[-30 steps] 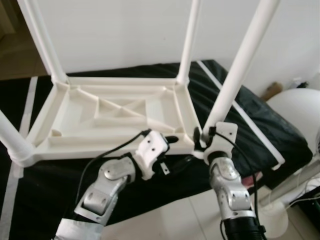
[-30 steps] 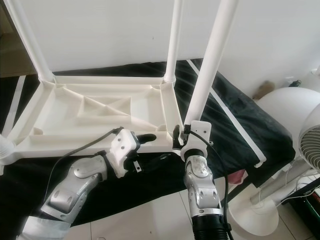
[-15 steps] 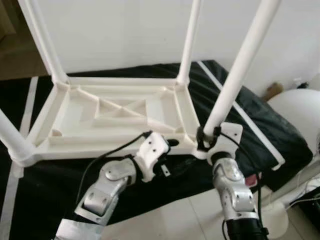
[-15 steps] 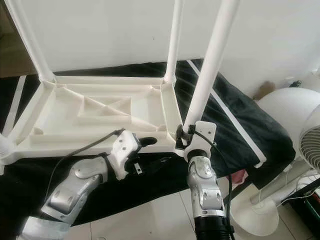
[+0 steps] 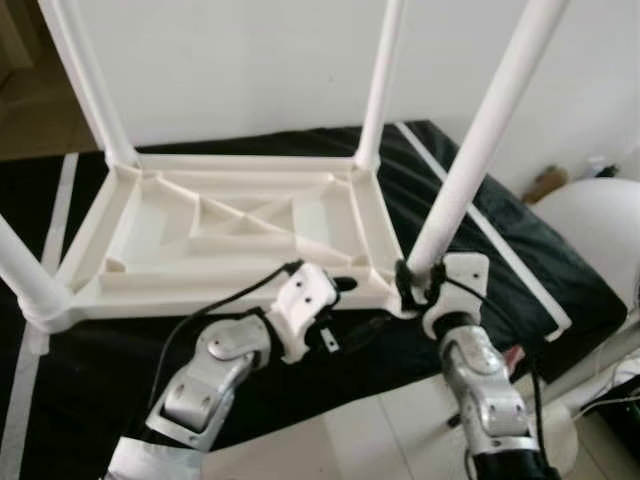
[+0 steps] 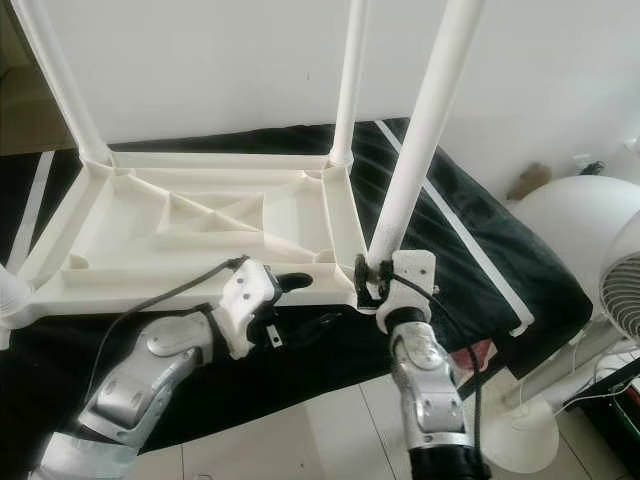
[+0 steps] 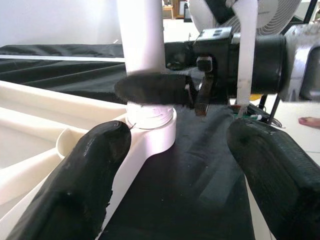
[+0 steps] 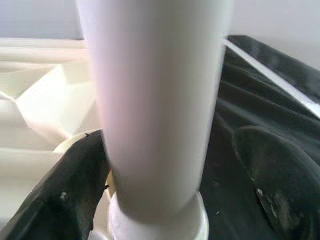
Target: Building children table
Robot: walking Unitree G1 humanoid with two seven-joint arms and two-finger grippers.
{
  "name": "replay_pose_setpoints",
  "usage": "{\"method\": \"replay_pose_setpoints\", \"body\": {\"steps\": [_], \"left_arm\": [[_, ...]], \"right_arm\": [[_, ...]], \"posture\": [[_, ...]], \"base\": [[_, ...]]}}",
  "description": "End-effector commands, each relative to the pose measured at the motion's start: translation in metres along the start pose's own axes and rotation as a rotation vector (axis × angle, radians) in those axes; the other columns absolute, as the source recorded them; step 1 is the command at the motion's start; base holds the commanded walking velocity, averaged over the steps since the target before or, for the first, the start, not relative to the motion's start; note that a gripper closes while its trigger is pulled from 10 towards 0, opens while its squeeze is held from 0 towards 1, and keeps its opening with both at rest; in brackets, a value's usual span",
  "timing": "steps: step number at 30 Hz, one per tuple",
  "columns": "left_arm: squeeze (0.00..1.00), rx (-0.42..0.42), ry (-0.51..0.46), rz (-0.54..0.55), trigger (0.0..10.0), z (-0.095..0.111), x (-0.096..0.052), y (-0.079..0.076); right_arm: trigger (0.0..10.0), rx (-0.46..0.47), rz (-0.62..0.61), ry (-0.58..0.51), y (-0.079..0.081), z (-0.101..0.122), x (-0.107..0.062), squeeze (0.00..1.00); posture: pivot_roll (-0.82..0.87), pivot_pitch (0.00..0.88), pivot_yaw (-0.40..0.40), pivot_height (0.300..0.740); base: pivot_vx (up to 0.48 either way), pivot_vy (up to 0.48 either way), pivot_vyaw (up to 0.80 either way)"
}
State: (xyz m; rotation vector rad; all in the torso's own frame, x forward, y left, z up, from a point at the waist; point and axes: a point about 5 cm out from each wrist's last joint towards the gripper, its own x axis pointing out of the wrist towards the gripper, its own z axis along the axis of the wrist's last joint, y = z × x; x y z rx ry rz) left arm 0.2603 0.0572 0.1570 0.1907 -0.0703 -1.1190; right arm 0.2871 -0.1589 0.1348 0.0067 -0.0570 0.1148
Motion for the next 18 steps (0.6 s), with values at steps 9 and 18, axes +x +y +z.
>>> {"method": "replay_pose_setpoints", "body": {"steps": [9, 18], "left_arm": [[0.0, 0.015, 0.007, -0.006, 10.0, 0.001, 0.002, 0.002], [0.0, 0.019, 0.001, 0.012, 10.0, 0.003, 0.003, 0.004]], "right_arm": [[10.0, -0.084, 0.262, -0.011, -0.006, 0.006, 0.015, 0.0], [10.0, -0.131, 0.422, 0.033, -0.003, -0.001, 0.027, 0.0]], "posture": [[-0.04, 0.001, -0.022, 0.74], [-0.02, 0.006, -0.03, 0.74]], "base": [[0.0, 0.0, 0.0], [0.0, 0.0, 0.0]]}}
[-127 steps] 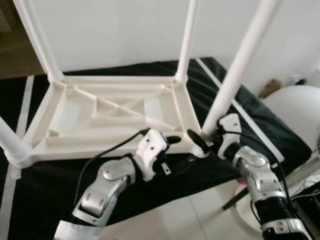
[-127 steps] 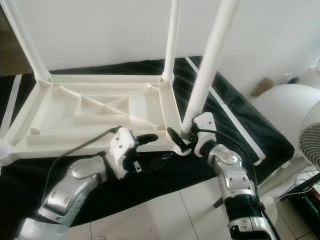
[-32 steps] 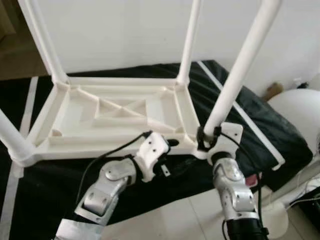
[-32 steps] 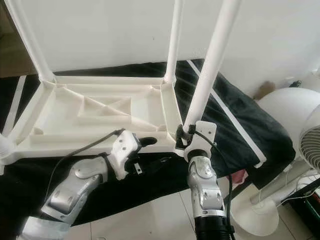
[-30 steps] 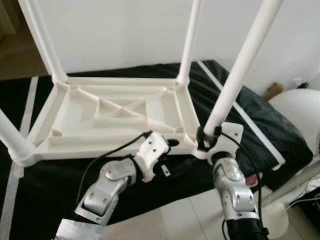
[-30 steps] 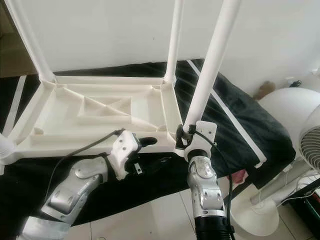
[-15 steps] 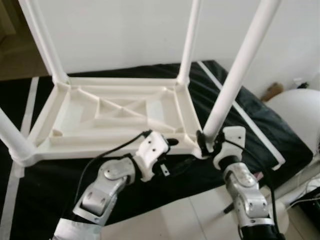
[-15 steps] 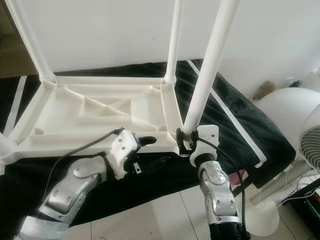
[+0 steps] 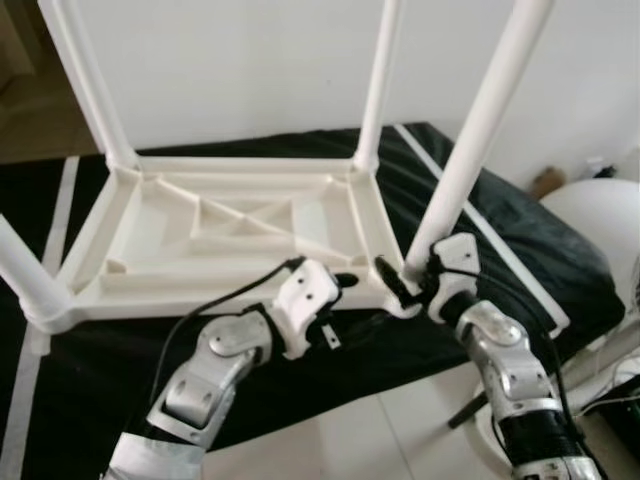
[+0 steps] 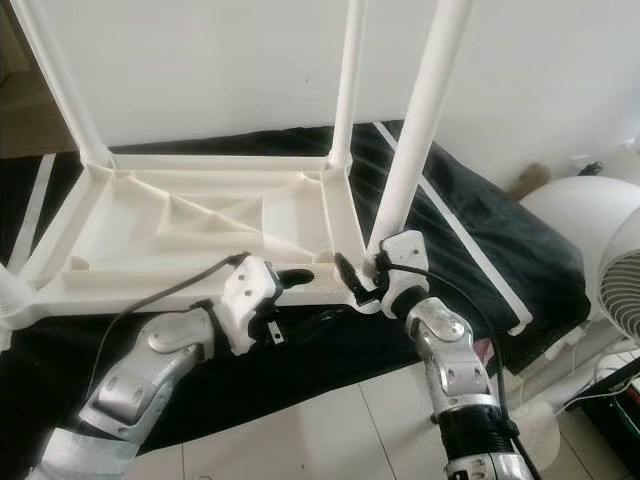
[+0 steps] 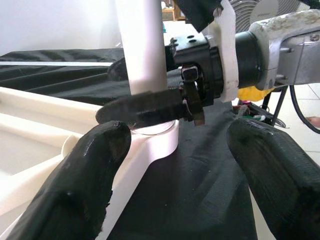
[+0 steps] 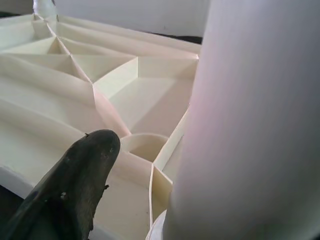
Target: Building children table
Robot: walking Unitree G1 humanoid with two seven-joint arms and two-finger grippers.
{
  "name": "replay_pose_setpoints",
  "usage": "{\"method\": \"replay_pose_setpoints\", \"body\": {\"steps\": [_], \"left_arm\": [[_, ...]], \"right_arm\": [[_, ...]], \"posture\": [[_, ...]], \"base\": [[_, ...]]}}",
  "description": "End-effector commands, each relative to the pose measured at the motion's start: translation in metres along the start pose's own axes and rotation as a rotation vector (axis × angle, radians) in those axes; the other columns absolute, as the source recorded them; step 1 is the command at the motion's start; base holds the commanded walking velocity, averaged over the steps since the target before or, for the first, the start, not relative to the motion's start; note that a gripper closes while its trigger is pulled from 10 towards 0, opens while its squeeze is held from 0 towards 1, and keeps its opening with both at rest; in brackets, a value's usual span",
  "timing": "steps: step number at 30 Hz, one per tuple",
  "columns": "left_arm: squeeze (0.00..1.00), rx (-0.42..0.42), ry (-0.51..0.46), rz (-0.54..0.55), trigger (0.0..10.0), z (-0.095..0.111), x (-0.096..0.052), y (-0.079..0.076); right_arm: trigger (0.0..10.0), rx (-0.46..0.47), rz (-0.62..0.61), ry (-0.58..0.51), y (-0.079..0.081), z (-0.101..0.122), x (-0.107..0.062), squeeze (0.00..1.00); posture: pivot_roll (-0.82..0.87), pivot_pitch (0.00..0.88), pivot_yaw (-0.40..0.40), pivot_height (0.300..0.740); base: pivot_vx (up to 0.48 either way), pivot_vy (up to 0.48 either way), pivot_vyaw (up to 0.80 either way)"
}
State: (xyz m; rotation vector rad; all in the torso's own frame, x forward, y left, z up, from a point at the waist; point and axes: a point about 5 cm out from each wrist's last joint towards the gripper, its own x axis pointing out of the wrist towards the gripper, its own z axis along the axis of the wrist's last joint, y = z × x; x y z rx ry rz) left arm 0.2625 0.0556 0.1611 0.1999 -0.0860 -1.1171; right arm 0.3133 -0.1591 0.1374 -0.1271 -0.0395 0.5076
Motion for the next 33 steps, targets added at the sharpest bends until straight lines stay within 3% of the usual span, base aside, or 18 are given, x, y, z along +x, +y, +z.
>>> {"method": "replay_pose_setpoints", "body": {"steps": [1, 4, 5, 6, 8, 9, 18, 19, 20, 26, 33], "left_arm": [[0.0, 0.004, 0.008, 0.012, 10.0, -0.001, 0.0, 0.002], [0.0, 0.004, 0.008, 0.017, 10.0, -0.001, 0.0, 0.002], [0.0, 0.003, 0.007, 0.019, 10.0, -0.001, -0.001, 0.003], [0.0, 0.003, 0.008, 0.021, 10.0, 0.0, -0.001, 0.003], [0.0, 0.002, 0.007, 0.022, 10.0, 0.0, -0.001, 0.003], [0.0, 0.002, 0.007, 0.022, 10.0, 0.0, -0.001, 0.003], [0.0, -0.001, 0.003, 0.026, 10.0, 0.0, 0.0, 0.004], [0.0, -0.001, 0.002, 0.026, 10.0, 0.001, 0.0, 0.004], [0.0, -0.002, 0.002, 0.026, 10.0, 0.001, 0.0, 0.004], [0.0, -0.005, 0.002, 0.028, 10.0, 0.001, 0.0, 0.003], [0.0, -0.015, 0.006, 0.033, 10.0, 0.0, -0.002, 0.001]], "right_arm": [[10.0, -0.011, 0.033, 0.012, 0.0, -0.003, 0.001, 0.0], [10.0, -0.016, 0.048, 0.025, -0.002, -0.005, 0.002, 0.0], [5.1, -0.019, 0.054, 0.031, -0.003, -0.007, 0.001, 0.0], [4.7, -0.024, 0.057, 0.036, -0.005, -0.008, 0.001, 0.0], [4.9, -0.028, 0.062, 0.037, -0.006, -0.008, 0.0, 0.0], [0.0, -0.03, 0.064, 0.038, -0.007, -0.009, 0.0, 0.0], [0.0, -0.021, 0.063, 0.036, -0.011, -0.01, -0.003, 0.0], [2.8, -0.015, 0.052, 0.039, -0.013, -0.011, -0.003, 0.0], [10.0, -0.005, 0.043, 0.04, -0.014, -0.011, -0.004, 0.0], [10.0, 0.022, 0.016, 0.029, -0.015, -0.012, -0.005, 0.0], [10.0, 0.018, -0.131, 0.044, -0.019, -0.014, -0.003, 0.0]], "posture": [[-0.02, 0.007, -0.031, 0.74], [-0.02, 0.008, -0.033, 0.74], [-0.02, 0.011, -0.032, 0.74], [-0.02, 0.014, -0.033, 0.74], [-0.02, 0.014, -0.033, 0.74], [-0.02, 0.015, -0.03, 0.74], [-0.02, 0.02, -0.03, 0.74], [-0.02, 0.025, -0.029, 0.74], [-0.02, 0.029, -0.03, 0.74], [-0.02, 0.038, -0.03, 0.74], [-0.02, 0.051, -0.033, 0.74]], "base": [[0.0, 0.0, 0.0], [0.0, 0.0, 0.0], [0.0, 0.0, 0.0], [0.0, 0.0, 0.0], [0.0, 0.0, 0.0], [0.0, 0.0, 0.0], [0.0, 0.0, 0.0], [0.0, 0.0, 0.0], [0.0, 0.0, 0.0], [0.0, 0.0, 0.0], [0.0, 0.0, 0.0]]}}
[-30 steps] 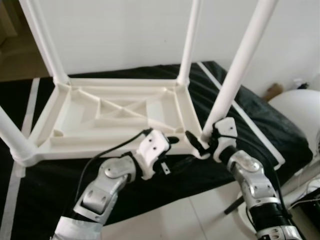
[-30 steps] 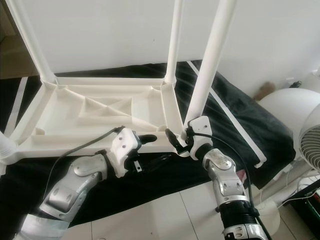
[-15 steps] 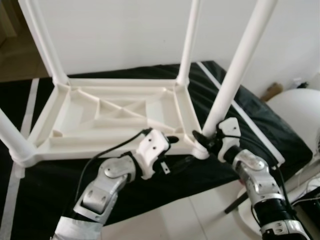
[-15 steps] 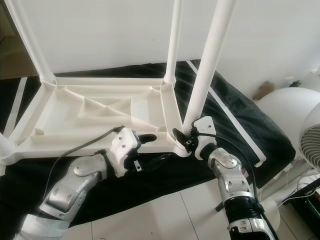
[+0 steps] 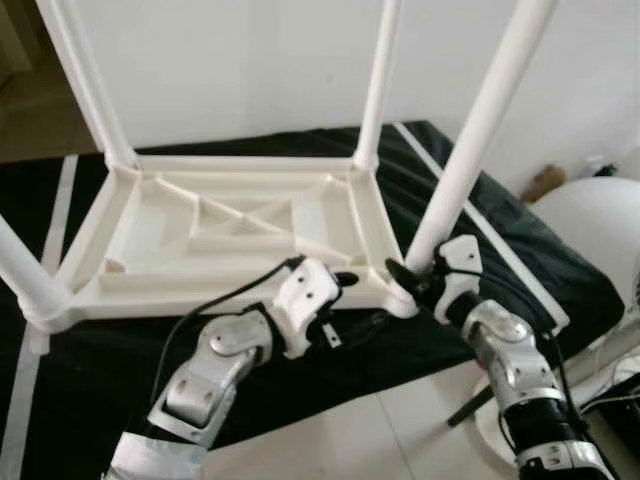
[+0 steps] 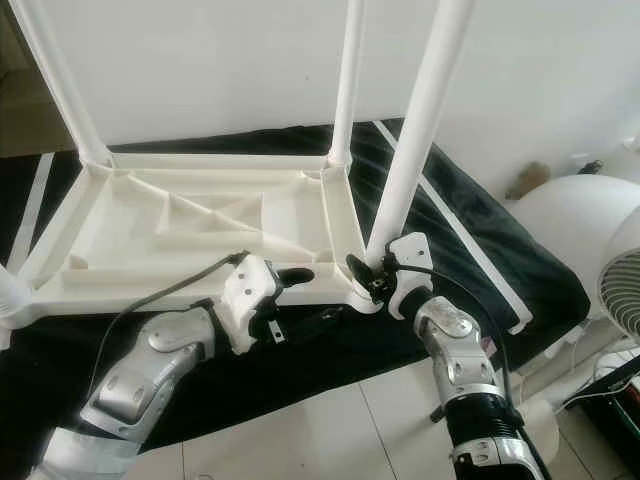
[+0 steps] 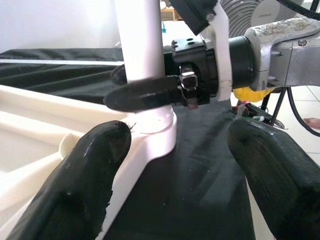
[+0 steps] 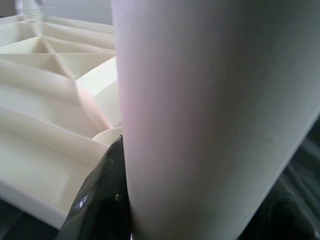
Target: Building children table
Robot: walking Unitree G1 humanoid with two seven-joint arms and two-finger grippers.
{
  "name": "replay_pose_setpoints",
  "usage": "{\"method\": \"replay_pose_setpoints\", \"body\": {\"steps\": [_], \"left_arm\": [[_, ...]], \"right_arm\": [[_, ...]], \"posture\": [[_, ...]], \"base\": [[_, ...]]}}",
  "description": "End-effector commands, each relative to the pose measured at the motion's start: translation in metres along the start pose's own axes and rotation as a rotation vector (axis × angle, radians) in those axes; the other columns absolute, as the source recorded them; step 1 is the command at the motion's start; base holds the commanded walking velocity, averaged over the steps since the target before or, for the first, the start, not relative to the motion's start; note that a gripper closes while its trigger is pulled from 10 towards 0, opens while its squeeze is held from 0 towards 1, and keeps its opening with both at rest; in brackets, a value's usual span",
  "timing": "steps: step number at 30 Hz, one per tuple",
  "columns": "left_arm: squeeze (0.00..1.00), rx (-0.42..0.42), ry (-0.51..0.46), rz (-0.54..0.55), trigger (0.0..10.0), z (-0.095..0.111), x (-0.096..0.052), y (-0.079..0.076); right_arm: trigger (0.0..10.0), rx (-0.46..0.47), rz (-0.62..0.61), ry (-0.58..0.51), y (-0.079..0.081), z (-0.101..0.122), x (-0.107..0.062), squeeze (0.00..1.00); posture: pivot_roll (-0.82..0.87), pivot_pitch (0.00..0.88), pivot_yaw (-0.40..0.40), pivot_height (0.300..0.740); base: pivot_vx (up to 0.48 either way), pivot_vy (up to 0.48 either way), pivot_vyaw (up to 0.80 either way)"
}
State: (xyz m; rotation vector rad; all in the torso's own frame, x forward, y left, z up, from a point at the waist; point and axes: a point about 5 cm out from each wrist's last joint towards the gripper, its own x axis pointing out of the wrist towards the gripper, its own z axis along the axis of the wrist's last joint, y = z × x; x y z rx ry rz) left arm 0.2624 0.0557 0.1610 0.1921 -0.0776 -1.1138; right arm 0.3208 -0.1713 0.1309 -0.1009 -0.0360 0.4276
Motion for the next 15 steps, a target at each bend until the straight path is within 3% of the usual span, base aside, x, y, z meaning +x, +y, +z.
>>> {"method": "replay_pose_setpoints", "body": {"steps": [1, 6, 15], "left_arm": [[0.0, -0.005, 0.004, 0.03, 10.0, -0.0001, -0.0021, 0.001], [0.0, -0.008, 0.006, 0.031, 10.0, -0.0006, -0.003, -0.0001], [0.0, -0.015, 0.009, 0.03, 10.0, -0.0014, -0.0029, -0.0006]], "right_arm": [[10.0, -0.004, -0.069, 0.045, -0.0061, -0.0062, -0.0026, 0.0], [10.0, 0.006, -0.13, 0.057, -0.0038, -0.0073, -0.0028, 0.0], [10.0, 0.085, -0.424, 0.05, 0.0, -0.0071, -0.006, 0.0]], "posture": [[-0.02, 0.052, -0.034, 0.74], [-0.02, 0.054, -0.034, 0.74], [-0.03, 0.055, -0.031, 0.74]], "base": [[0.0, 0.0, 0.0], [0.0, 0.0, 0.0], [0.0, 0.0, 0.0]]}}
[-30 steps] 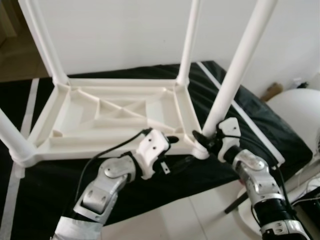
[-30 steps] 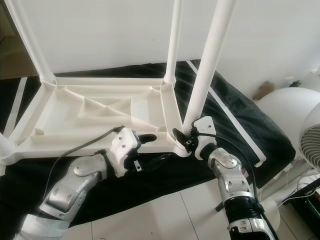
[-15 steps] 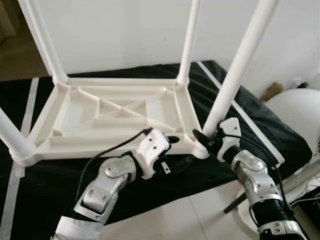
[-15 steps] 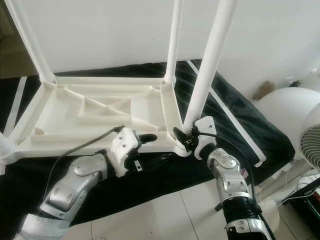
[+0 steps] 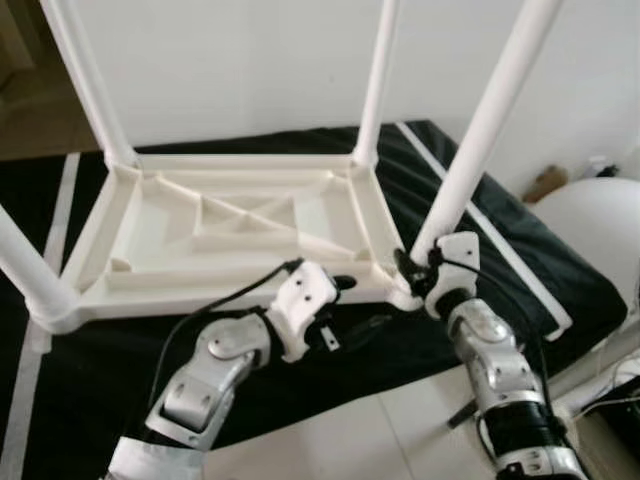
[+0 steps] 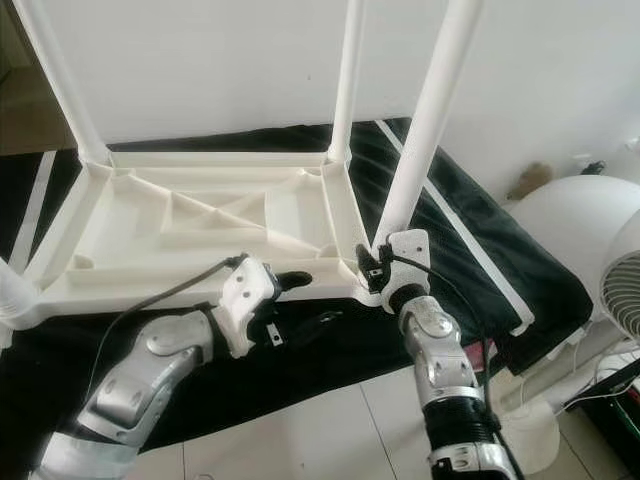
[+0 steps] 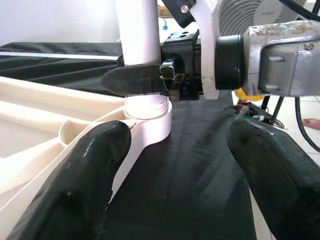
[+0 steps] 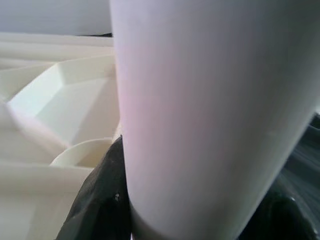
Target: Building children table
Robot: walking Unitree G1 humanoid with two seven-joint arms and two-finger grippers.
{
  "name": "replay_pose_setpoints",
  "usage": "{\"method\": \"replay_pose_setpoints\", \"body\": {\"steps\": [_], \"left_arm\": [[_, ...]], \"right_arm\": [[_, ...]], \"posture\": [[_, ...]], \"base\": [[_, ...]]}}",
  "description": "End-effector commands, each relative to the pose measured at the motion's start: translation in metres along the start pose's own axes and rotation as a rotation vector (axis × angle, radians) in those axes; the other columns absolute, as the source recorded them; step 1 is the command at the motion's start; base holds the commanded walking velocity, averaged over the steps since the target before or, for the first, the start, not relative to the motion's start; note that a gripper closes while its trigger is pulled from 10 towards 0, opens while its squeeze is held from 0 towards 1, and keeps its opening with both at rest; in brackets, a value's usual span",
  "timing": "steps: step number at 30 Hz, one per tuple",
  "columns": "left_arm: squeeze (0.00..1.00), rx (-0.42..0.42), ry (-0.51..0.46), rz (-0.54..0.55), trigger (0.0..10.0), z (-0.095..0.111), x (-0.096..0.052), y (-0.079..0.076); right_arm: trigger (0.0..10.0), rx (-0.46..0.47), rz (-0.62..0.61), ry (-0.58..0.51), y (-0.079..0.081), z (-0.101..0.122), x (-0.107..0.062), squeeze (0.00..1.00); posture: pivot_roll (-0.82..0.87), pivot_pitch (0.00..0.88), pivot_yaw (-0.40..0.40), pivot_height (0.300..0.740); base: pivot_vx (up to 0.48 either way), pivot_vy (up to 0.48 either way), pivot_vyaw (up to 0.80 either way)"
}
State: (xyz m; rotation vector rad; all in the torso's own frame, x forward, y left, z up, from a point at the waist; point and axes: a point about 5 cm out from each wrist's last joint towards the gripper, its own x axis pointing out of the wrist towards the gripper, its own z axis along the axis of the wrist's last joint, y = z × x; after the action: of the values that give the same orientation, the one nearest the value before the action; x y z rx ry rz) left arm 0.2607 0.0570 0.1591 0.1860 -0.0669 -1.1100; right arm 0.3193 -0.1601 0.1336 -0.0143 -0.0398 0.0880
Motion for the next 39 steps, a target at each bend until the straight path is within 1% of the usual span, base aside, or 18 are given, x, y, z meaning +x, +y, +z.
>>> {"method": "replay_pose_setpoints", "body": {"steps": [1, 3, 4, 5, 7, 10, 14, 17, 20, 21, 22, 23, 25, 30, 31, 32, 33, 39], "left_arm": [[0.0, -0.005, 0.003, 0.026, 10.0, 0.0, -0.001, 0.001], [0.0, -0.005, 0.002, 0.027, 10.0, 0.001, 0.0, 0.001], [0.0, -0.005, -0.001, 0.026, 10.0, 0.001, 0.002, 0.002], [0.0, -0.005, -0.001, 0.026, 10.0, 0.001, 0.002, 0.002], [0.0, -0.004, -0.004, 0.026, 10.0, 0.001, 0.003, 0.002], [0.0, -0.002, -0.004, 0.027, 10.0, 0.001, 0.003, 0.001], [0.0, 0.003, 0.0, 0.038, 10.0, 0.001, 0.001, 0.002], [0.0, 0.0, 0.0, 0.036, 10.0, 0.0, 0.001, 0.002], [0.0, 0.001, 0.0, 0.034, 10.0, 0.0, 0.001, 0.001], [0.0, 0.004, 0.0, 0.032, 10.0, 0.0, 0.001, 0.001], [0.0, 0.004, 0.0, 0.032, 10.0, 0.0, 0.001, 0.002], [0.0, 0.005, 0.0, 0.031, 10.0, 0.0, 0.001, 0.002], [0.0, 0.006, 0.0, 0.03, 10.0, 0.0, 0.001, 0.002], [0.0, 0.01, 0.0, 0.029, 10.0, 0.0, 0.001, 0.001], [0.0, 0.011, 0.0, 0.028, 10.0, 0.0, 0.001, 0.001], [0.0, 0.011, 0.0, 0.028, 10.0, -0.001, 0.001, 0.001], [0.0, 0.014, -0.002, 0.03, 10.0, 0.0, 0.001, 0.001], [0.0, 0.033, -0.004, 0.046, 10.0, 0.0, 0.0, 0.003]], "right_arm": [[10.0, 0.007, -0.108, 0.048, -0.012, -0.01, -0.006, 0.0], [10.0, 0.018, -0.14, 0.044, -0.007, -0.01, -0.008, 0.0], [10.0, 0.033, -0.185, 0.049, 0.004, -0.012, -0.01, 0.0], [10.0, 0.033, -0.185, 0.049, 0.004, -0.012, -0.01, 0.0], [10.0, 0.058, -0.207, 0.059, 0.014, -0.015, -0.011, 0.0], [10.0, 0.121, -0.238, 0.07, 0.026, -0.015, -0.009, 0.0], [10.0, 0.164, -0.259, 0.052, 0.027, -0.01, -0.008, 0.0], [10.0, 0.145, -0.27, 0.045, 0.021, -0.008, -0.009, 0.0], [10.0, 0.14, -0.273, 0.044, 0.021, -0.008, -0.009, 0.0], [10.0, 0.138, -0.272, 0.04, 0.021, -0.008, -0.009, 0.31], [10.0, 0.139, -0.271, 0.039, 0.022, -0.008, -0.009, 0.31], [10.0, 0.142, -0.262, 0.038, 0.023, -0.008, -0.01, 0.98], [10.0, 0.142, -0.25, 0.032, 0.024, -0.007, -0.01, 1.0], [10.0, 0.117, -0.245, 0.016, 0.022, -0.006, -0.012, 1.0], [10.0, 0.113, -0.243, 0.013, 0.021, -0.006, -0.013, 0.86], [10.0, 0.112, -0.241, 0.011, 0.02, -0.006, -0.013, 0.86], [10.0, 0.104, -0.24, 0.01, 0.019, -0.006, -0.013, 0.0], [10.0, 0.082, -0.205, -0.003, 0.016, -0.006, -0.018, 0.0]], "posture": [[-0.03, 0.055, -0.031, 0.74], [-0.03, 0.053, -0.031, 0.74], [-0.03, 0.053, -0.033, 0.74], [-0.03, 0.053, -0.033, 0.74], [-0.03, 0.051, -0.036, 0.74], [-0.02, 0.047, -0.041, 0.74], [-0.02, 0.047, -0.04, 0.74], [-0.02, 0.044, -0.042, 0.74], [-0.02, 0.044, -0.042, 0.74], [-0.02, 0.038, -0.044, 0.74], [-0.02, 0.038, -0.044, 0.74], [-0.02, 0.037, -0.043, 0.74], [-0.02, 0.035, -0.043, 0.74], [-0.02, 0.028, -0.043, 0.74], [-0.02, 0.027, -0.042, 0.74], [-0.02, 0.027, -0.042, 0.74], [-0.02, 0.026, -0.043, 0.74], [-0.02, 0.025, -0.044, 0.74]], "base": [[0.0, 0.0, 0.0], [0.0, 0.0, 0.0], [0.0, 0.0, 0.0], [0.0, 0.0, 0.0], [0.0, 0.0, 0.0], [0.0, 0.0, 0.0], [0.0, 0.0, 0.0], [0.0, 0.0, 0.0], [0.0, 0.0, 0.0], [0.0, 0.0, 0.0], [0.0, 0.0, 0.0], [0.0, 0.0, 0.0], [0.0, 0.0, 0.0], [0.0, 0.0, 0.0], [0.0, 0.0, 0.0], [0.0, 0.0, 0.0], [0.0, 0.0, 0.0], [0.0, 0.0, 0.0]]}}
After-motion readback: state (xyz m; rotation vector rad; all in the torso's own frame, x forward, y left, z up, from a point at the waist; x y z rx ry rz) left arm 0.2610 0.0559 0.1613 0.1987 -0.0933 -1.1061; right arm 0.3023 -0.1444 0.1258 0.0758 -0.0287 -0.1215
